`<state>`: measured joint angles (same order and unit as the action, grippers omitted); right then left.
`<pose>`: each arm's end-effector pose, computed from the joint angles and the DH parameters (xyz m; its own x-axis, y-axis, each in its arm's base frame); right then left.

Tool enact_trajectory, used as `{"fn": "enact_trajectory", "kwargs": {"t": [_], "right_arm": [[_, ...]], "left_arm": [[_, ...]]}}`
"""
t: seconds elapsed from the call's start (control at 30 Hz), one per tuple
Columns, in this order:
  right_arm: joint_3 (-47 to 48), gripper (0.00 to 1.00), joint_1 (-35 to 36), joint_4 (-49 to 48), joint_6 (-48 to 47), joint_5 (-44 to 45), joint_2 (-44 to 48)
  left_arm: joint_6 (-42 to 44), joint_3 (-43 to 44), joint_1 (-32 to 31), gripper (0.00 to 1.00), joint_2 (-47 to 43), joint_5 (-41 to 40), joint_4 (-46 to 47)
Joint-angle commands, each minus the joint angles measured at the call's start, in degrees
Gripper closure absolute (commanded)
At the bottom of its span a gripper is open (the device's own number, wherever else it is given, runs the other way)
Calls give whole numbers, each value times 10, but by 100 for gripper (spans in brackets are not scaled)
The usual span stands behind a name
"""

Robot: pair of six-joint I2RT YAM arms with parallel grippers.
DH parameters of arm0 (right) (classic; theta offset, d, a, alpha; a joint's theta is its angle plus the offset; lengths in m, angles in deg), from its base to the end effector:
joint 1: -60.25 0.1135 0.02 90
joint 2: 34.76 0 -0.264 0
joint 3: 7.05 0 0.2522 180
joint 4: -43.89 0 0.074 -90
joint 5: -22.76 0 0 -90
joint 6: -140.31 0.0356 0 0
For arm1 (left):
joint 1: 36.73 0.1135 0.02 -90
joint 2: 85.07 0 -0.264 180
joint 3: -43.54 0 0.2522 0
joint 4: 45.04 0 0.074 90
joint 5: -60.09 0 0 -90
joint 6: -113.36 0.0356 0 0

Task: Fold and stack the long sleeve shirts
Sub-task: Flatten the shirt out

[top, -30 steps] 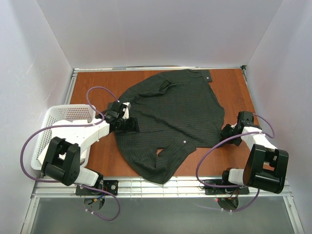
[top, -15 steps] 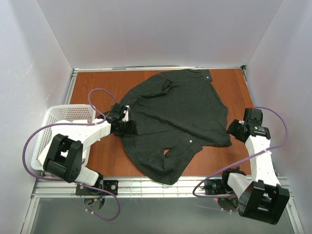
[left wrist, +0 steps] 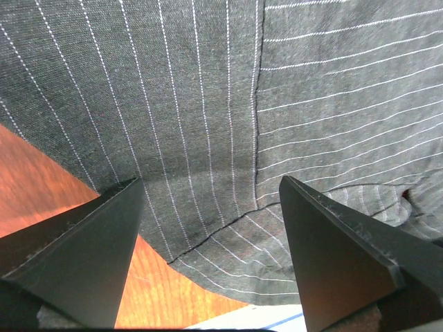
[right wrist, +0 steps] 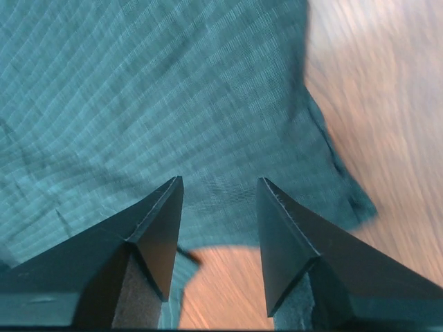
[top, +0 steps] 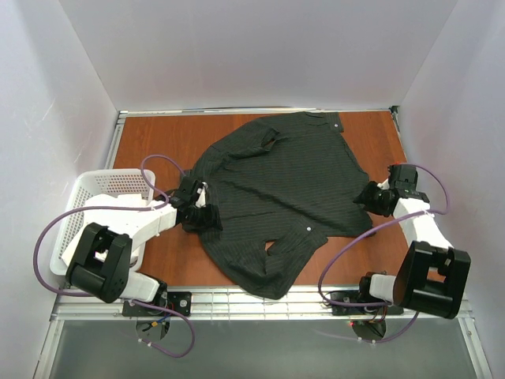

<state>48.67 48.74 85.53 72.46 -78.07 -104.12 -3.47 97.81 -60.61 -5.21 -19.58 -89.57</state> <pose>0.2307 -0.0402 0.2115 -0.7116 0.5228 -0.4693 0.3881 0.8494 0.3578 0.2151 -0.1022 0.1619 -0.9723 -0.0552 -0.2273 0.0170 0.9525 -0.3040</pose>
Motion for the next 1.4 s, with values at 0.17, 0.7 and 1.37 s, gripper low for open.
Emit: {"fn": "enact_trajectory", "kwargs": {"t": [0.17, 0.7, 1.37], "right_arm": [[-20, 62, -33, -167, 34, -55, -102], [-40, 56, -68, -79, 11, 63, -13], [-89, 18, 41, 76, 19, 47, 126]], "left_arm": [[-34, -35, 53, 29, -10, 17, 4], [-41, -5, 98, 27, -42, 24, -15], [-283, -84, 96, 43, -211, -37, -105]]}}
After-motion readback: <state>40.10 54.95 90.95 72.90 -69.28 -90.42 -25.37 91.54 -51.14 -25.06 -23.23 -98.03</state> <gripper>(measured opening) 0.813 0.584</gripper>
